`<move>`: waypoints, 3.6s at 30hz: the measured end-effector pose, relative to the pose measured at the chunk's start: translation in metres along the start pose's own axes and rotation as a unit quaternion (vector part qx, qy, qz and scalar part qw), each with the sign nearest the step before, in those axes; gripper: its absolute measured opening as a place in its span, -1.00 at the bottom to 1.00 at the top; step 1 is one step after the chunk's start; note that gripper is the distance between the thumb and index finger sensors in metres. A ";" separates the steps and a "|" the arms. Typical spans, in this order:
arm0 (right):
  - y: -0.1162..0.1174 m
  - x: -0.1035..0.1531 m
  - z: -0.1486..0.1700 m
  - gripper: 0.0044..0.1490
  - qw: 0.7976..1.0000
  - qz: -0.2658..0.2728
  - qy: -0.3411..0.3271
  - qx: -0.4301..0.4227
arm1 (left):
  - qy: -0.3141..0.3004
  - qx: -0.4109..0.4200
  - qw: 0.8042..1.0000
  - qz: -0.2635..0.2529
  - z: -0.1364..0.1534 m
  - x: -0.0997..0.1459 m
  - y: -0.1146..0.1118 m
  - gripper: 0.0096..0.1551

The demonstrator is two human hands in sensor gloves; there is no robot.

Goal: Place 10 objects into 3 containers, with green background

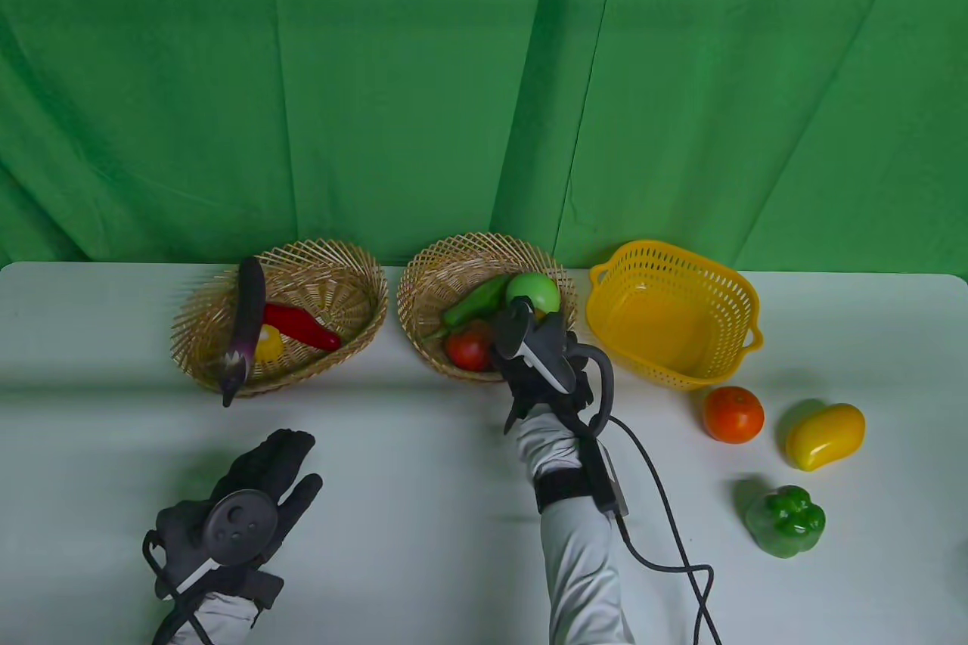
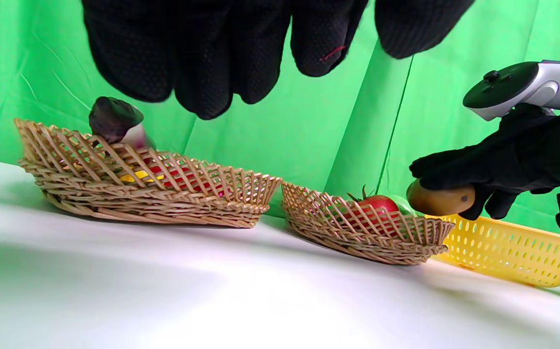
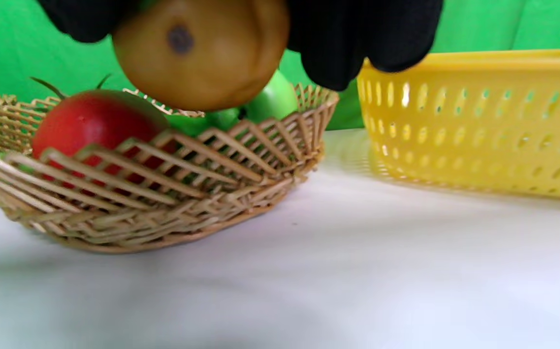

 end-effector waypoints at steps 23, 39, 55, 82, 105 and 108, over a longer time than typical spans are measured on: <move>-0.001 0.049 0.040 -0.07 0.999 0.023 -0.048 -0.010 | -0.015 0.004 1.000 0.017 -0.005 -0.002 -0.009 -0.28; -0.002 0.098 0.127 -0.08 0.999 0.051 -0.018 0.001 | -0.024 0.008 1.000 0.010 -0.007 -0.002 -0.008 -0.28; 0.003 0.144 0.276 -0.07 0.985 0.083 0.149 0.001 | -0.037 0.005 0.999 0.013 -0.014 -0.003 -0.012 -0.28; 0.059 0.152 0.320 -0.03 0.982 0.035 0.183 -0.002 | -0.024 -0.018 0.999 0.015 -0.011 -0.001 -0.012 -0.29; 0.048 0.148 0.310 -0.05 0.989 -0.019 0.133 0.054 | -0.024 -0.025 0.999 0.038 -0.015 -0.002 -0.019 -0.29; 0.045 0.147 0.303 -0.05 0.990 -0.044 0.119 0.058 | -0.023 -0.028 0.999 0.038 -0.015 -0.002 -0.018 -0.29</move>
Point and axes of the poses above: the tracker on the back of each hand, its own z axis roughly to the little-finger side, its own x axis roughly from the fingertips to the wrist, y = z × x, the point moved 5 cm from there along -x, roughly from the wrist to the fingertips, and after that the axes turned 2 degrees about x, right-handed, at the moved point
